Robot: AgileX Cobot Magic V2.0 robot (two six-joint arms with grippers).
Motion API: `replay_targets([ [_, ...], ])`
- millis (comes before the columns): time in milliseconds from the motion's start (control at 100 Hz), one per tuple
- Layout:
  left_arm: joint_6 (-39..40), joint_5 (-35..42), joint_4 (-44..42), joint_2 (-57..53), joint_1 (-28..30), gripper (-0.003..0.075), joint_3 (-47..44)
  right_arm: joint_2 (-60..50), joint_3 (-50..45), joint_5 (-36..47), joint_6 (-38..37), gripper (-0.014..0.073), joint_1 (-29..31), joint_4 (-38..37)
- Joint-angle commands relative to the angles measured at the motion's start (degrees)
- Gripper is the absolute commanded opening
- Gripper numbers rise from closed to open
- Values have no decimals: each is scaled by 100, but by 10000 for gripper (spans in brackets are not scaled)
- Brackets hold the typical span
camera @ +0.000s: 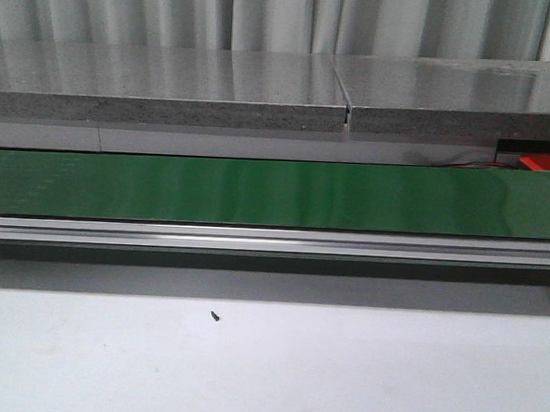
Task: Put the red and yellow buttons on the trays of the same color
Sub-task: 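Carry the yellow button into the yellow tray and open the right gripper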
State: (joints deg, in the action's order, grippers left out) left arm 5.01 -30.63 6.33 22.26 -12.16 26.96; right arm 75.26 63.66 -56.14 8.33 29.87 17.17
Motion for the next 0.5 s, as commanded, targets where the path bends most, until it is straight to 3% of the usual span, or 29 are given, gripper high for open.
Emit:
replay_targets([
  [0, 48, 400, 60, 32, 13, -18, 151, -196, 125, 68, -305, 211, 505, -39],
  [230, 48, 400, 60, 32, 13, -19, 151, -167, 119, 159, -794, 202, 1292, -471],
  [490, 48, 400, 60, 32, 13, -19, 151, 171, 119, 199, -931, 202, 1451, -688],
])
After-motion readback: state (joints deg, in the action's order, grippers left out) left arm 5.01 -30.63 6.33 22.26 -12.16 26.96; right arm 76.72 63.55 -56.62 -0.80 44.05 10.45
